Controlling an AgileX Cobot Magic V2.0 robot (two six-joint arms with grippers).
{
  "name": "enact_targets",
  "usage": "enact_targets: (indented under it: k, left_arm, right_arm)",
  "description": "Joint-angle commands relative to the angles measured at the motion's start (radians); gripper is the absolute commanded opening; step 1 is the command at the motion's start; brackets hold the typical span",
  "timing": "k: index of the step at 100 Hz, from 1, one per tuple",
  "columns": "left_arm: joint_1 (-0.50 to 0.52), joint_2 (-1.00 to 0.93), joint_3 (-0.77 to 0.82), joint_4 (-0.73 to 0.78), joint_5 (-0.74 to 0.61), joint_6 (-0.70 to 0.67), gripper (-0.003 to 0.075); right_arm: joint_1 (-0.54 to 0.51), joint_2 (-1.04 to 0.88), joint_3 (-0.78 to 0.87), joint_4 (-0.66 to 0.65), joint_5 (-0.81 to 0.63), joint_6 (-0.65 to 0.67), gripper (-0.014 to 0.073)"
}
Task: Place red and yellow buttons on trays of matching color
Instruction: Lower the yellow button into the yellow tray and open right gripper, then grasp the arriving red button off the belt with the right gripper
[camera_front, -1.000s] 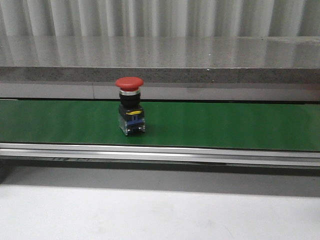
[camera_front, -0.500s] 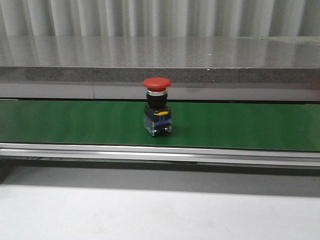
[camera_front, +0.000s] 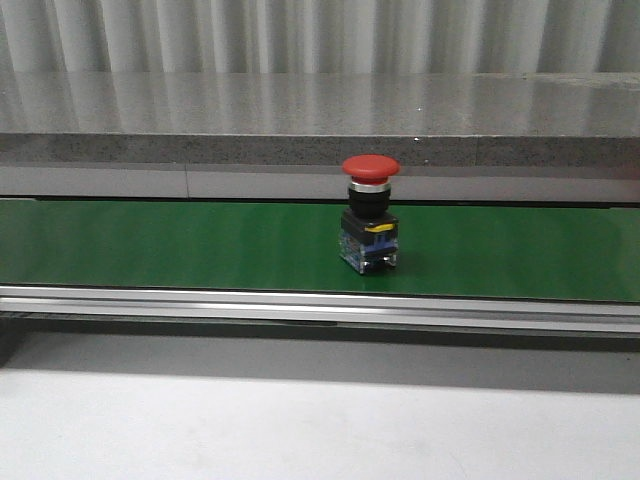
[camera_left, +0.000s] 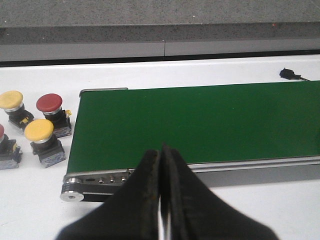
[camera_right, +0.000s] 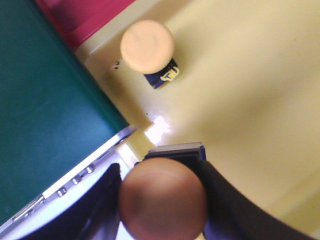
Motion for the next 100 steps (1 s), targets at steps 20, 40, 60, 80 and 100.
enact_targets:
  k: [20,40,60,80,100]
  left_arm:
    - [-0.009,0.006,-0.026,-0.012,-0.067,-0.001,-0.002]
    - [-0.009,0.006,-0.026,-0.012,-0.067,-0.001,-0.002]
    - [-0.009,0.006,-0.026,-0.012,-0.067,-0.001,-0.002]
    - [-0.009,0.006,-0.026,-0.012,-0.067,-0.001,-0.002]
    - [-0.009,0.006,-0.026,-0.012,-0.067,-0.001,-0.002]
  right_arm:
    - [-0.026,0.096,-0.019,-0.006,-0.084,0.027,0.0059]
    - [-0.027,0.176,0.006,-0.006,-0.152,0.045,0.0059]
    - [-0.027,0.221,0.007,-0.006,-0.149,0.073,0.0097]
    - [-0.027,0.221,0.007,-0.005,-0.164,0.085,0.0449]
    - [-0.027,0.187,0.001,-0.005,-0.147,0.087,0.0542]
